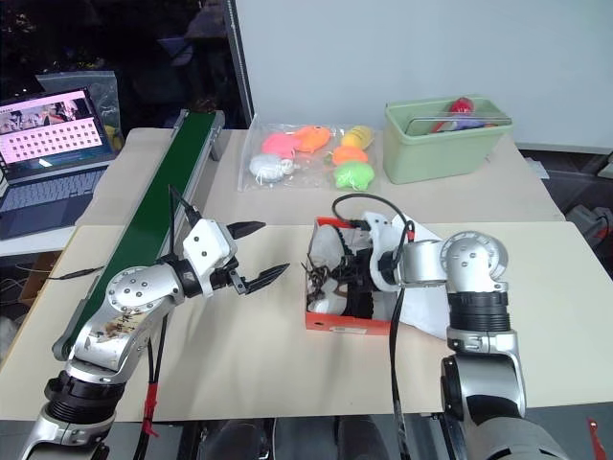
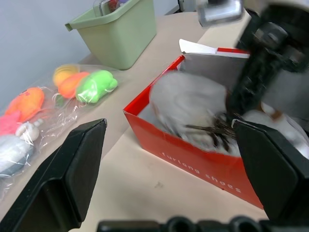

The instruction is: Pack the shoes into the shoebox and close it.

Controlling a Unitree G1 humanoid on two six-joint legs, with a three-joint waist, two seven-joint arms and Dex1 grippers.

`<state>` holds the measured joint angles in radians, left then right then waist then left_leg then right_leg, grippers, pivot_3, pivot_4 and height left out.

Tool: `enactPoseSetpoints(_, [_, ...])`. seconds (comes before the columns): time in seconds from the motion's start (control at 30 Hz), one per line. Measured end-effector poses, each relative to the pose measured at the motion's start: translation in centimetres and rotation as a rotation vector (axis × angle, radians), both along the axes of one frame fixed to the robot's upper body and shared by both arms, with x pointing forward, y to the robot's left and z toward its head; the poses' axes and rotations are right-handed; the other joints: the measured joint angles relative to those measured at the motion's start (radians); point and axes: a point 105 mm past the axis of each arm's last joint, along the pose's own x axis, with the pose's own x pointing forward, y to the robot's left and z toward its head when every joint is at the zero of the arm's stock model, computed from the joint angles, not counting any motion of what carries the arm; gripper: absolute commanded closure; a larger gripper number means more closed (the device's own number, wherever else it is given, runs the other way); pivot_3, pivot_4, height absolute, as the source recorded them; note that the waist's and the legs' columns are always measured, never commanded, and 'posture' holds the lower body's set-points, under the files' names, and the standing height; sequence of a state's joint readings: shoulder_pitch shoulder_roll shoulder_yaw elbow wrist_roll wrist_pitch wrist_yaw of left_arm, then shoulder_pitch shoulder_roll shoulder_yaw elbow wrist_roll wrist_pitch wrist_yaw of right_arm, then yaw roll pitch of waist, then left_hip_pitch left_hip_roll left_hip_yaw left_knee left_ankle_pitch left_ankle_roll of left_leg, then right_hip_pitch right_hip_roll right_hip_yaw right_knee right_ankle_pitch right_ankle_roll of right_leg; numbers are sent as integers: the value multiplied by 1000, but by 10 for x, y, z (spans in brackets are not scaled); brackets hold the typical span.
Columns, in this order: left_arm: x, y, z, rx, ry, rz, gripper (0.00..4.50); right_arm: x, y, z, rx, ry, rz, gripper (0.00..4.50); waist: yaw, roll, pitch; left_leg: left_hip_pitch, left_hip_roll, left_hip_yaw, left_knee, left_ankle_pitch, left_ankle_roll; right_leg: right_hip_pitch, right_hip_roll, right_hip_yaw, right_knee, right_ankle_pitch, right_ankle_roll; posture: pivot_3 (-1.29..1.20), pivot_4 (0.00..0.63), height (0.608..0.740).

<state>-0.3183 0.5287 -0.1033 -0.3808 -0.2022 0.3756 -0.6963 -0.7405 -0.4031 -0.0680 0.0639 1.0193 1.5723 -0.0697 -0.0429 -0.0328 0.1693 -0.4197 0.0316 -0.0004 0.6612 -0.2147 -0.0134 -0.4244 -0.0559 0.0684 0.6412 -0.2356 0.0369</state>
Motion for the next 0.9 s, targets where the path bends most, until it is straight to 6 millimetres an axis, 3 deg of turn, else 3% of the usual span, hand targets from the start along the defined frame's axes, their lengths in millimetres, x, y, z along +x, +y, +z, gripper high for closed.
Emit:
enactPoseSetpoints(0.13, [0,0,1,-1,-4,1,36,-2,-9,-1,-39,-4,30,3870,8,0,-1,2,-1,0,0,0,0,3,0,0,0,0,0,0,150,729])
enactPoseSetpoints(0.27, [0,0,2,-3,-10,8,36,-7,-38,-1,-139,6,50,3870,24,0,-1,3,-1,0,0,0,0,3,-1,0,-2,0,1,0,150,729])
enactPoseSetpoints(0.33, [1,1,3,-4,-10,9,36,-9,-43,-2,-167,10,79,3870,28,0,-1,3,-1,0,0,0,0,4,-1,0,-2,0,1,0,150,729])
enactPoseSetpoints(0.67, [3,-2,9,-15,-29,11,36,-2,-17,-16,-271,-20,265,3870,14,-13,-15,11,1,0,0,0,0,10,0,0,-1,-1,0,0,150,729])
enactPoseSetpoints(0.9, [2,-4,10,-27,-26,13,36,7,-18,-22,-290,-42,313,3870,1,-14,-17,25,2,1,-1,-1,0,26,1,0,-8,-5,7,0,150,729])
